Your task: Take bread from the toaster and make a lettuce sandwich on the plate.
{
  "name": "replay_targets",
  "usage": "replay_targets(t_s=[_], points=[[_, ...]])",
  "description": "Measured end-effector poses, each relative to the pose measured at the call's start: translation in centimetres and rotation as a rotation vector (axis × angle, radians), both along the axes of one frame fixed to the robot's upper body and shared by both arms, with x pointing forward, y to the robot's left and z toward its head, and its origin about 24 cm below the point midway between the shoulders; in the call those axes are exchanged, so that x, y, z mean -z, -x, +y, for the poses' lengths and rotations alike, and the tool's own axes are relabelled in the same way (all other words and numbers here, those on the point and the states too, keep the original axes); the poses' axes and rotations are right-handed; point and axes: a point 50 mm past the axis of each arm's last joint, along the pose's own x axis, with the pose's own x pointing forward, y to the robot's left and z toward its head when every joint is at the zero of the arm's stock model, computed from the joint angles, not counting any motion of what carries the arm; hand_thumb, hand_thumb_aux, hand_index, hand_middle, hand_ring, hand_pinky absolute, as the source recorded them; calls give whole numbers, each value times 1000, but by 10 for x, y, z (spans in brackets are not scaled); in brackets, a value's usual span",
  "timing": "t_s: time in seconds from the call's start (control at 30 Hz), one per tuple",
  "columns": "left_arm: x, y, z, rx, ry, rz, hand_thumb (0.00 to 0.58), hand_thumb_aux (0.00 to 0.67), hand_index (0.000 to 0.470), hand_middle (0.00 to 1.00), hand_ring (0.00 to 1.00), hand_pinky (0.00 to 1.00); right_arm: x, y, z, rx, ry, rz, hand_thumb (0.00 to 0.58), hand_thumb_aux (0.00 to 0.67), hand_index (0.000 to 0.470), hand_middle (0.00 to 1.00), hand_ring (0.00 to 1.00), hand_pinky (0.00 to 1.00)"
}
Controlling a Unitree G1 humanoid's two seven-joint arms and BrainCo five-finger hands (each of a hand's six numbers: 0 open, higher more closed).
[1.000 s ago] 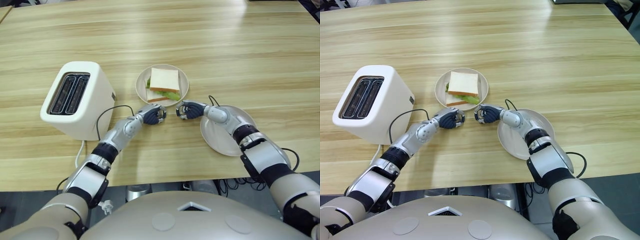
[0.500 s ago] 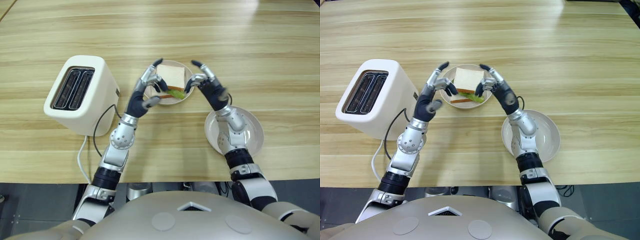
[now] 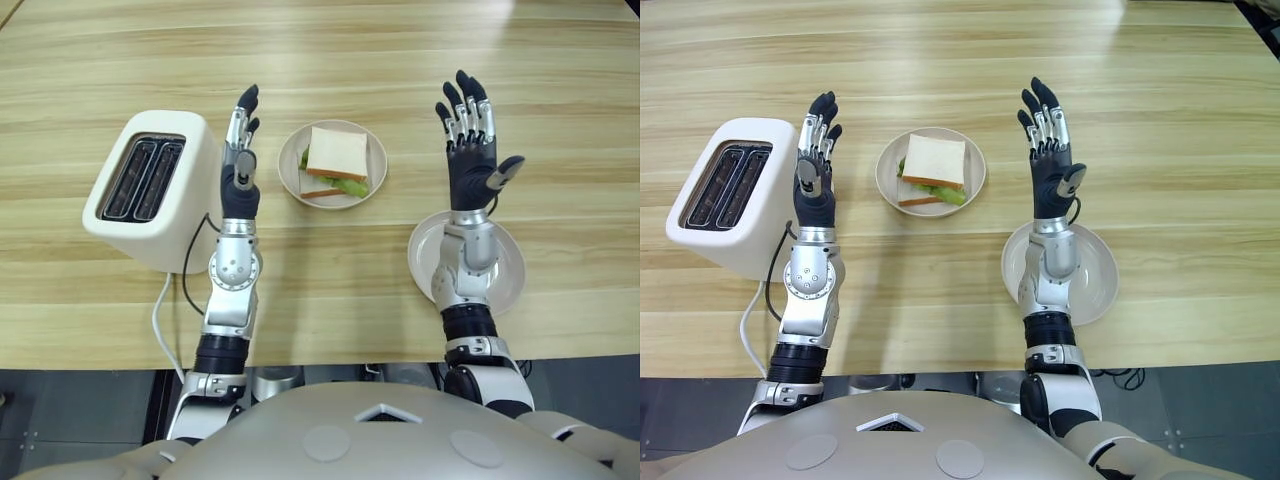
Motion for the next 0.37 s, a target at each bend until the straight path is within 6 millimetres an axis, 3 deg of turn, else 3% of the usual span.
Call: replay_targets(t_s=[0.2, 0.37], points=[[22, 8, -6, 34, -50, 66, 0, 0, 0, 0, 0, 0, 4, 6, -6, 53, 23, -8, 0, 0, 0, 0, 0, 0], [21, 9, -8, 49, -58, 53, 0, 0, 0, 0, 0, 0, 4, 6, -11, 73, 36, -11, 0, 0, 0, 0, 0, 0]])
